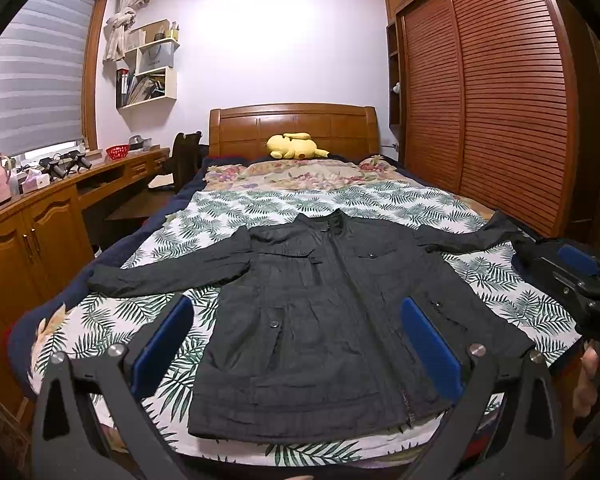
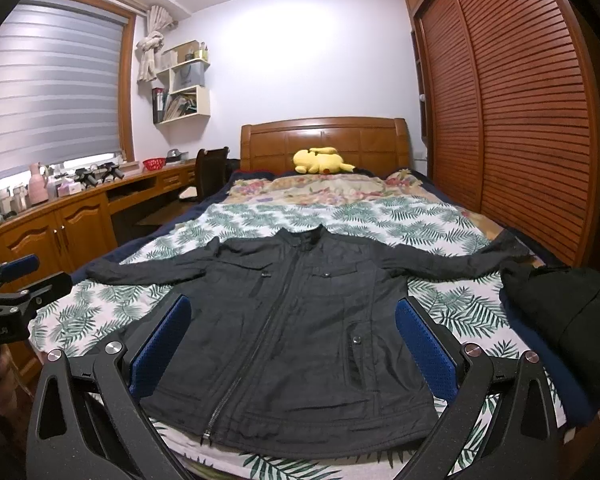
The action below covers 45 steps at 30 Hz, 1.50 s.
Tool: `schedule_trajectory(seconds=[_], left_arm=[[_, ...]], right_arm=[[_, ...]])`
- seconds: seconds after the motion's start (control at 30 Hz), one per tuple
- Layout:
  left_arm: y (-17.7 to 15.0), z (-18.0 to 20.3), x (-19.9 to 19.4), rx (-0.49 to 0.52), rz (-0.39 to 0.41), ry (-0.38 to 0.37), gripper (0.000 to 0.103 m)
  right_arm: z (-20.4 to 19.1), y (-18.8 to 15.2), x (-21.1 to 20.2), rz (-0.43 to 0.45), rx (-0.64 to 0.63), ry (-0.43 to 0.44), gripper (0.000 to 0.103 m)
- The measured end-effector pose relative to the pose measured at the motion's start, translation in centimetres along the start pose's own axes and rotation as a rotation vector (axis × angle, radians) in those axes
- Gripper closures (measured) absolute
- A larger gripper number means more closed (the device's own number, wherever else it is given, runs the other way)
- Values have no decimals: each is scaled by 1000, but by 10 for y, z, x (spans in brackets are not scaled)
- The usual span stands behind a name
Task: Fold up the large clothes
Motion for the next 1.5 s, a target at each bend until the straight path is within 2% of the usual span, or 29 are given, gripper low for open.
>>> schedule_trajectory(seconds=[0.27,0.77,1.2,1.5], left_arm=[[-9,-20,13,-19,-36,21,0],[-35,-93,29,-90,-87,97,0],[-55,-138,45,-116,-133,139,0],[-73,-193,68,-145,-197,193,0]], right_arm=[[-6,-8,9,-22,-13,19,0],[-48,-24,51,-75,-68,94,0],[-90,-40,90,-130,-135,167,0],[-124,-57,144,-170,-208,220,0]])
Point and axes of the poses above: each gripper's, at about its wrist camera, not at the fingertips, and x roughly the way its jaws point, z to its right, y to its top, the point moved 4 cm from there along x, roughly the way its jaws point, and after that the axes turned 9 degrees about -y, right-handed, at the moved point
